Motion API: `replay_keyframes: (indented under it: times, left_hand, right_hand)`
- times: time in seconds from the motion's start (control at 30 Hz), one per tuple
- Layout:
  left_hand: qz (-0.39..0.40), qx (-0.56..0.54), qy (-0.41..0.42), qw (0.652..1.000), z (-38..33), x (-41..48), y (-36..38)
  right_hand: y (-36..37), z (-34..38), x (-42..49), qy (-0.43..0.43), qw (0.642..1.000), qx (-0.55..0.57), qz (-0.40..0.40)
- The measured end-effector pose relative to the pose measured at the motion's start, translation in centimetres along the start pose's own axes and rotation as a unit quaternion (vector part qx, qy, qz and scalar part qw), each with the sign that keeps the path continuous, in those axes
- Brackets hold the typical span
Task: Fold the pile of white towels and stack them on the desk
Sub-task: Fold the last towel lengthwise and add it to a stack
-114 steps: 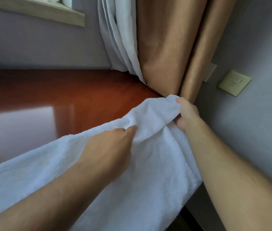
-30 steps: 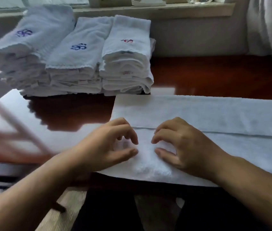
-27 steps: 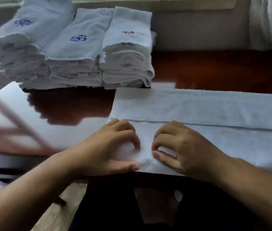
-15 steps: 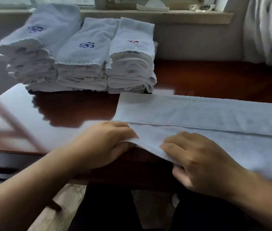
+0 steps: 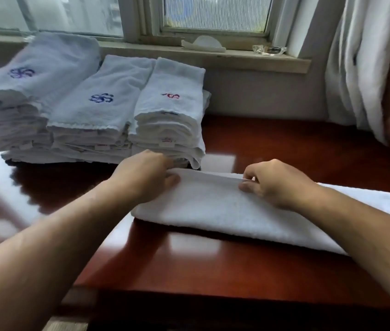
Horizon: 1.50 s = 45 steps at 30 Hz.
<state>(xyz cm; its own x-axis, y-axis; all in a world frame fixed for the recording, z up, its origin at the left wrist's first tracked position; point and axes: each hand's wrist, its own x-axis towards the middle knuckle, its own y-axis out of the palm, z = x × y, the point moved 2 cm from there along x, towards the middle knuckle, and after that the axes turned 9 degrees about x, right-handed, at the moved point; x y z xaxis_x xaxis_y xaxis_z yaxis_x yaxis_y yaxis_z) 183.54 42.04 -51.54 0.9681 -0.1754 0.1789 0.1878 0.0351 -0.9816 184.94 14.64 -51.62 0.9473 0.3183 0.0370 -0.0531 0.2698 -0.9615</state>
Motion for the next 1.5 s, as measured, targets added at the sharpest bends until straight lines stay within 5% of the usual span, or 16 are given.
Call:
replay_keyframes:
  times: [0.1,0.17,0.27,0.4,0.63,0.83,1.1,1.5]
  left_hand:
    - [0.036,0.055,-0.033,0.997,-0.4,0.1,0.9]
    - [-0.011,0.094,-0.034,0.995,-1.1,-0.2,1.2]
    - [-0.069,0.036,0.053,0.996,-4.4,-0.6,1.2]
    - [-0.002,-0.045,0.172,0.984,-11.1,0.9,1.8]
    - [-0.015,-0.095,0.285,0.954,-21.7,3.6,1.8]
    - [-0.056,-0.128,0.218,0.966,-23.4,5.6,2.7]
    - [-0.04,-0.054,0.2,0.978,-23.3,8.9,2.7]
    - [-0.014,-0.109,0.272,0.956,-35.6,8.1,1.9]
  right_hand:
    - [1.3,-0.6,1.0,0.007,1.0,0.008,-0.004]
    - [1.7,-1.2,0.8,0.008,0.999,0.03,-0.026]
    - [1.5,-2.3,-1.3,0.003,0.998,0.034,-0.06]
    - [1.1,-4.9,-6.6,0.006,0.99,0.0,-0.139]
    - [-1.0,-12.1,-16.5,0.133,0.958,-0.068,-0.247]
    - [-3.8,-16.4,-16.9,0.115,0.937,-0.118,-0.308]
    - [-4.8,-21.0,-11.2,0.19,0.951,-0.174,-0.17]
    - [-5.6,-24.5,-22.1,0.262,0.913,-0.187,-0.252]
